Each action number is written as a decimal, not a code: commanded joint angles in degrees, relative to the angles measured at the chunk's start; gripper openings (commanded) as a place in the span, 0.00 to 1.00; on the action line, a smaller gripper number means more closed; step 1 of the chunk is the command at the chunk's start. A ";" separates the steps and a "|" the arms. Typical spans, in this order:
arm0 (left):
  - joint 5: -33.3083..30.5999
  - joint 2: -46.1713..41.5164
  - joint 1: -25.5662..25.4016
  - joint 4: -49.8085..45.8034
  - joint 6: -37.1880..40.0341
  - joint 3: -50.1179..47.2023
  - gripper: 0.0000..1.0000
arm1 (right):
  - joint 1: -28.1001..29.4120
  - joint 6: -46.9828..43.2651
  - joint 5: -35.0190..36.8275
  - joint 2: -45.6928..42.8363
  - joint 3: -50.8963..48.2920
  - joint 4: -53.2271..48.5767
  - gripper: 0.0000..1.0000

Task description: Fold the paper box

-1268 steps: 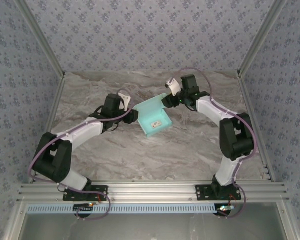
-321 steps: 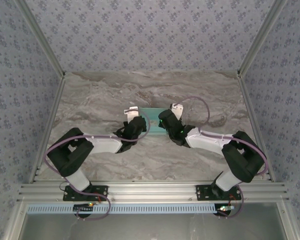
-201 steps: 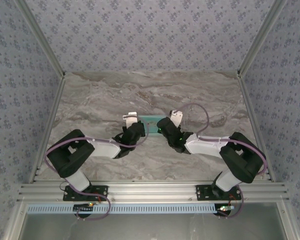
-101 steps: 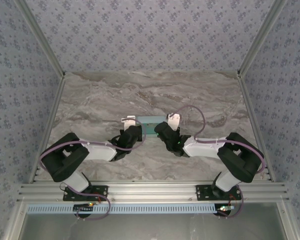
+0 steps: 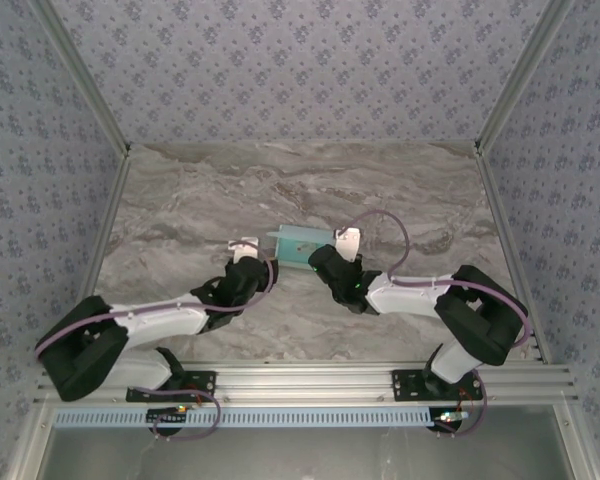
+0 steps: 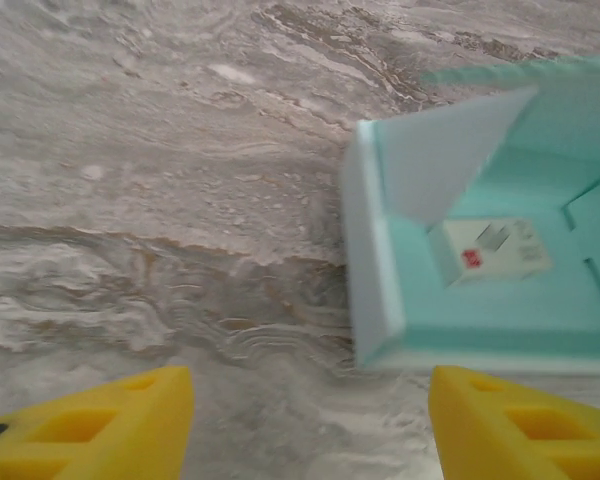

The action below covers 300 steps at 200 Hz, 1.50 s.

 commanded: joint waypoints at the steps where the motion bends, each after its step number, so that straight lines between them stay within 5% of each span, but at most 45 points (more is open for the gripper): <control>1: 0.38 -4.42 0.81 -7.51 2.57 -0.13 0.69 | -0.18 -1.43 2.95 -0.50 0.33 -3.73 0.09; 90: 12.53 -18.92 9.37 -24.77 8.09 12.02 0.75 | -0.70 -9.22 0.91 0.41 2.22 -2.74 0.09; 212: 37.90 24.26 17.94 -47.93 25.62 53.23 0.77 | -4.39 -17.39 -5.72 1.80 3.22 0.75 0.09; 300: 40.17 31.14 18.01 -46.33 24.22 51.97 0.76 | -4.95 -19.49 -6.60 -0.13 3.11 -0.68 0.14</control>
